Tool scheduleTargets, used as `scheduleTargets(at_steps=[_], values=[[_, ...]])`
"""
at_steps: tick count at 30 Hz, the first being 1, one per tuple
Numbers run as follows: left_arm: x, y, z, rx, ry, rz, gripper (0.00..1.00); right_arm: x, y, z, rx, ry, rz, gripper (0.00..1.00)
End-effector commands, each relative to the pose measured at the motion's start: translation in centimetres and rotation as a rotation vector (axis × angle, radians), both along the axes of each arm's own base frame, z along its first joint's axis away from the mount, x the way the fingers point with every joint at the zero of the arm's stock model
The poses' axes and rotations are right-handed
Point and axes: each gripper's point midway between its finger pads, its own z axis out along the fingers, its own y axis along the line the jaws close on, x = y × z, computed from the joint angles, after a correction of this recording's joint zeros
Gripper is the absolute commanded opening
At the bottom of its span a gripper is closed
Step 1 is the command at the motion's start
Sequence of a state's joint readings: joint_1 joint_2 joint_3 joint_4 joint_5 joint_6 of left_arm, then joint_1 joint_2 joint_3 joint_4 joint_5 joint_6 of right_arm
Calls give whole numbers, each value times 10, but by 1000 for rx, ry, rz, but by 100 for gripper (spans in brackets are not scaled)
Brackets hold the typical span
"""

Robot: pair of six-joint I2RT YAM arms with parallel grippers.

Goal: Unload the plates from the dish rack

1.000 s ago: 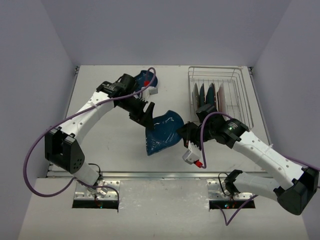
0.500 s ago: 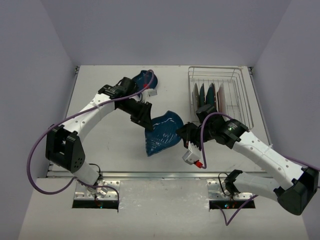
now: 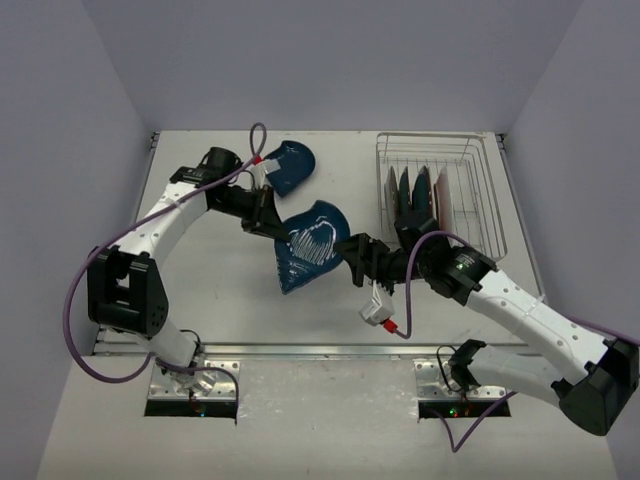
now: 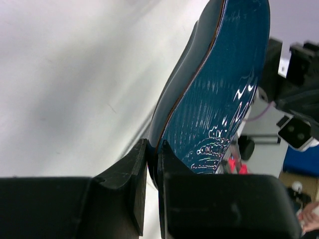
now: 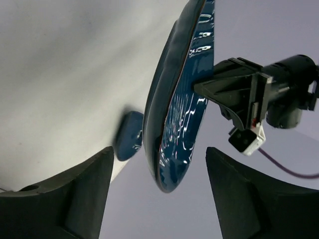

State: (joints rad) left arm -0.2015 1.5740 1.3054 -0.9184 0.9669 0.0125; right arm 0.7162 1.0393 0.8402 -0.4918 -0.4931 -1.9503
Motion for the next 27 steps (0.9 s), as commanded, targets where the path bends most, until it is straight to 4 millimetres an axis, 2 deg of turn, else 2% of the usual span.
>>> scheduleTargets(at_steps=[1, 3, 4, 7, 8, 9, 11, 13, 14, 20, 24, 27], values=[[30, 6, 41, -147, -101, 55, 0, 10, 11, 33, 102, -168, 30, 79], [47, 11, 50, -163, -119, 102, 0, 18, 9, 34, 108, -179, -19, 94], [58, 15, 52, -161, -135, 129, 0, 24, 6, 34, 111, -178, -57, 98], [105, 39, 61, -78, -232, 254, 0, 37, -5, 33, 124, -126, -188, 99], [126, 51, 52, -37, -226, 315, 0, 44, -12, 34, 129, -97, -266, 99], [150, 69, 55, -14, -242, 387, 0, 49, -19, 32, 126, -69, -328, 99], [188, 92, 53, 12, -238, 492, 0, 57, -33, 32, 142, -7, -461, 99], [220, 113, 50, 38, -259, 578, 0, 63, -47, 33, 165, 54, -586, 99], [231, 117, 46, 48, -266, 596, 0, 64, -51, 33, 181, 87, -637, 99], [288, 125, 30, 17, -286, 683, 0, 65, -93, 29, 312, 315, -1025, 99], [313, 119, 23, -22, -293, 695, 0, 61, -110, 25, 367, 403, -1181, 99], [327, 111, 8, -17, -290, 683, 0, 59, -119, 25, 408, 453, -1266, 99]])
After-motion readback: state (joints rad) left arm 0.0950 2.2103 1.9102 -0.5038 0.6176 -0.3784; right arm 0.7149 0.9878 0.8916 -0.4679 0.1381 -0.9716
